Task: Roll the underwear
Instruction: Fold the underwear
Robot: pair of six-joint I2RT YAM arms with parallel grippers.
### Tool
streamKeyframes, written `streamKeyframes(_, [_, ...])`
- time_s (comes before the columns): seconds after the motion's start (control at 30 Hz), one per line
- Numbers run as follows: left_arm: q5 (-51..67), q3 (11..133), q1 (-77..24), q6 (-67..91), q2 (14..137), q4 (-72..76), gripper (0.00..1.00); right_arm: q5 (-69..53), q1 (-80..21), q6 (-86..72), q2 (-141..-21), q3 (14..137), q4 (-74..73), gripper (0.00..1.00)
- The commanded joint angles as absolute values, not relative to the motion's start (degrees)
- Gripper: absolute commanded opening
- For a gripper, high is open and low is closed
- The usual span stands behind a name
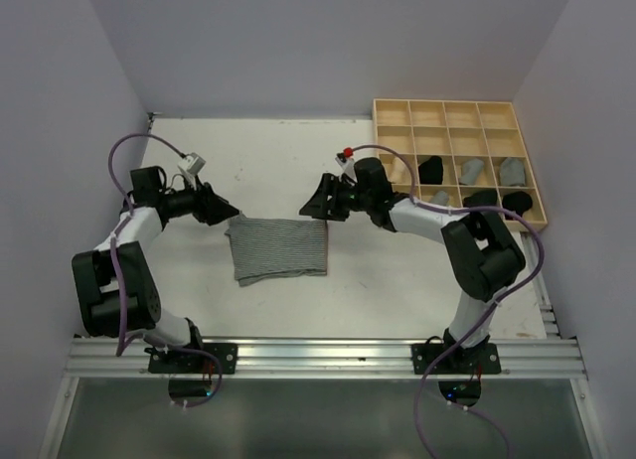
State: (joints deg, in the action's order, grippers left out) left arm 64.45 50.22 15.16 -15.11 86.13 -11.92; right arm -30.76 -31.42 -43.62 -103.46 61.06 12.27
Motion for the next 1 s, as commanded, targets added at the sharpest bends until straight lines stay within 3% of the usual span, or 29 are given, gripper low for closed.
streamKeyframes(0.0, [68.3,44.9,12.2,-8.7,87.1,-7.0,0.64,-36.5,-31.5,-50.9,-106.7,58.1,21.0,0.56])
streamKeyframes(0.03, [68.6,43.5,11.7,-7.5,88.8,-4.7,0.63,-38.5,-31.6,-54.8,-108.1,57.3,26.5,0.46])
streamKeyframes(0.1, [67.8,42.6,10.6,-4.9,91.0,-3.1,0.61,-39.4,-32.0,-57.6,-111.1,54.9,31.0,0.38])
streamKeyframes(0.2, [65.0,41.1,10.5,-4.0,94.8,-1.0,0.6,-38.8,-32.4,-58.5,-113.8,53.0,33.1,0.3])
streamKeyframes(0.4, [59.1,42.1,12.2,-2.2,102.1,2.0,0.59,-33.8,-32.2,-49.8,-117.2,53.9,22.2,0.2])
streamKeyframes(0.67, [59.6,46.0,14.4,-4.1,105.3,-3.0,0.58,-33.1,-31.7,-46.1,-114.7,54.6,17.1,0.2])
streamKeyframes(0.97, [66.4,51.5,14.2,-25.8,90.8,-25.3,0.6,-30.4,-33.3,-31.8,-99.1,61.0,-3.0,0.25])
